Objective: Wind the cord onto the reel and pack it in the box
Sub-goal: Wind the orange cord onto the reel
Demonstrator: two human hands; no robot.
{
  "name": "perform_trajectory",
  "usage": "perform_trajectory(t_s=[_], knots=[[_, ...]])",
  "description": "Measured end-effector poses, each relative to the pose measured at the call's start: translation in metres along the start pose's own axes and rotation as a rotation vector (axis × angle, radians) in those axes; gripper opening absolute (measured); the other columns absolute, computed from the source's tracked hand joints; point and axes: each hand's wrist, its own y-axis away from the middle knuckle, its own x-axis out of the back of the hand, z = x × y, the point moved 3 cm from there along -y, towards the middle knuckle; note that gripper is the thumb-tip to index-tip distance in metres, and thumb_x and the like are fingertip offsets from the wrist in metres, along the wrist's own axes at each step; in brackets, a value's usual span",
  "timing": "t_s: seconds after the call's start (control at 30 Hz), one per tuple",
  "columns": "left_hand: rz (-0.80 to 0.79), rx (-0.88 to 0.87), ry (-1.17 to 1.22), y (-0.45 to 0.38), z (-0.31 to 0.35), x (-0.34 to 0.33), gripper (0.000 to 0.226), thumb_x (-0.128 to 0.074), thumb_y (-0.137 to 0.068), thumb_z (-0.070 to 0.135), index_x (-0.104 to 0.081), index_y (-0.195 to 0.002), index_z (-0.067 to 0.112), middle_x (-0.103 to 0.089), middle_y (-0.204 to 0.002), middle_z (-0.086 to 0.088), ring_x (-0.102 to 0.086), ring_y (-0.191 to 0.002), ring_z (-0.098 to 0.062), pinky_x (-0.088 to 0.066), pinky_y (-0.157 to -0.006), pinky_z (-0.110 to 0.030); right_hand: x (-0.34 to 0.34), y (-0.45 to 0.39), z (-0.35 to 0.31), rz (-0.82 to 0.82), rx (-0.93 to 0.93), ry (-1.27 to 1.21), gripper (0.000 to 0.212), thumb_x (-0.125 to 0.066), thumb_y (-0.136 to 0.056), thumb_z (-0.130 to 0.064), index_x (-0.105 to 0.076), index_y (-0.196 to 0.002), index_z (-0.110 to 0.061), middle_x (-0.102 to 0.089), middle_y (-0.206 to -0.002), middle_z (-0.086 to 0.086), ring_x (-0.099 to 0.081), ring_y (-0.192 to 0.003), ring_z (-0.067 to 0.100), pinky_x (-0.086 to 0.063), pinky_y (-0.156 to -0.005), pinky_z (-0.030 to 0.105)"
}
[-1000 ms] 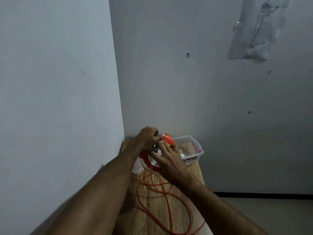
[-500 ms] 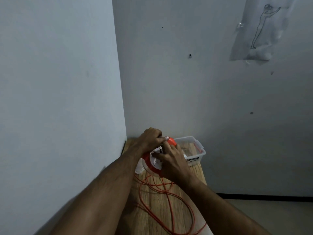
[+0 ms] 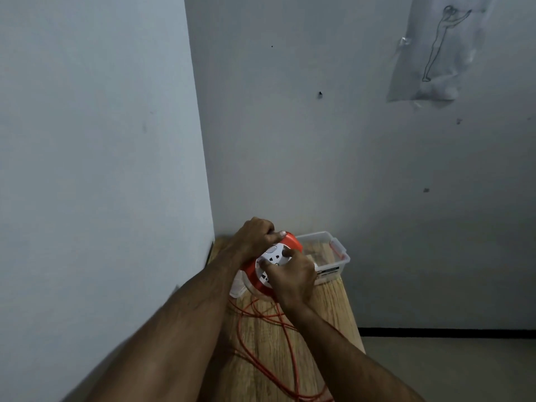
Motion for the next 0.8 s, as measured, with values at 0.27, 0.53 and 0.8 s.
perform_trajectory(t_s=[0.27,0.53,0.8], knots=[[0.019,0.035,0.078,0.004,-0.012,0.001,0.049,-0.056,-0.097,0.045,-0.067,-0.074,0.004,-0.066,-0.07,-0.012,-0.062,-0.066,-0.024,-0.05,-0.066,-0.035,0.014,0.007,-0.011,0.003,0.614,0.287,0.042,-0.079,-0.085,-0.034,-0.066,-0.119,-0.014,-0.075,-0.098,0.004,-0.071,-0.081,0.016,-0.056,-0.074,0.025],[0.0,0.015,0.046,0.001,-0.011,0.003,0.05,-0.054,-0.097,0.048,-0.068,-0.075,0.004,-0.066,-0.072,-0.011,-0.063,-0.068,-0.024,-0.053,-0.07,-0.04,0.003,-0.006,0.013,-0.328,0.964,0.761,0.076,-0.088,-0.07,-0.043,-0.056,-0.137,-0.024,-0.054,-0.132,0.014,-0.057,-0.122,0.034,-0.051,-0.098,0.06],[-0.013,0.003,0.062,0.003,-0.008,-0.001,0.042,-0.057,-0.098,0.043,-0.064,-0.073,0.009,-0.065,-0.073,-0.008,-0.061,-0.068,-0.021,-0.047,-0.067,-0.03,0.007,-0.019,0.009,-0.386,1.027,0.754,0.082,-0.086,-0.069,-0.052,-0.056,-0.14,-0.024,-0.053,-0.139,0.017,-0.054,-0.128,0.036,-0.044,-0.104,0.058]])
